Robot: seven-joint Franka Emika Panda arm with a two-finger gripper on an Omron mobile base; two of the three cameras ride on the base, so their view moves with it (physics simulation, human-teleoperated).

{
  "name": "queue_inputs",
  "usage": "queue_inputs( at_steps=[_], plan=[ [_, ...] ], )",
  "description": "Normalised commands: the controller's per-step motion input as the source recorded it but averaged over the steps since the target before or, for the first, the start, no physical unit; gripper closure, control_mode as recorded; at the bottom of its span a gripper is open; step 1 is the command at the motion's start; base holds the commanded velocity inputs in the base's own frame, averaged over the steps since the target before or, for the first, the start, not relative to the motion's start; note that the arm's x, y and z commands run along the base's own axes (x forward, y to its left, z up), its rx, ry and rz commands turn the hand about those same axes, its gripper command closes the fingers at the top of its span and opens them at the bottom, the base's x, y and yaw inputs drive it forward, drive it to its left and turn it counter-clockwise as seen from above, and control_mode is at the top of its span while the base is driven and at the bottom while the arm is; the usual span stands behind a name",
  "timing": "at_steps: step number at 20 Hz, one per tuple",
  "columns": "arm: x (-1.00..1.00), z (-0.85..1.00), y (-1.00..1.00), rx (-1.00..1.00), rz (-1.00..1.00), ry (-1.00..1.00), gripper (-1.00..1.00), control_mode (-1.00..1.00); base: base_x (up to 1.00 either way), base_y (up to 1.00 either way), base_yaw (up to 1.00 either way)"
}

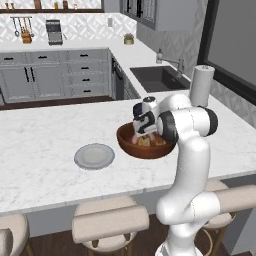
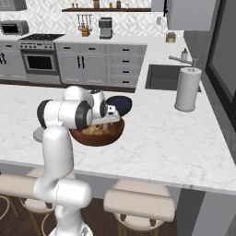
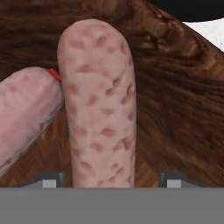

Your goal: Place one bun and one sausage from the bowl on each plate.

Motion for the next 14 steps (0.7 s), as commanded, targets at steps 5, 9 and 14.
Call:
queue_inputs(
  at_steps=[5,9,14],
  plan=[
    [0.09,-0.28,0.0,0.0,0.0,-0.03,1.0,-1.0,0.0,0.0,0.0],
    [-0.52,0.16,0.0,0.05,-0.13,0.08,1.0,-1.0,0.0,0.0,0.0],
    [-1.0,1.0,0.02,0.08,-0.12,0.02,1.0,-1.0,0.0,0.0,0.0]
  ],
)
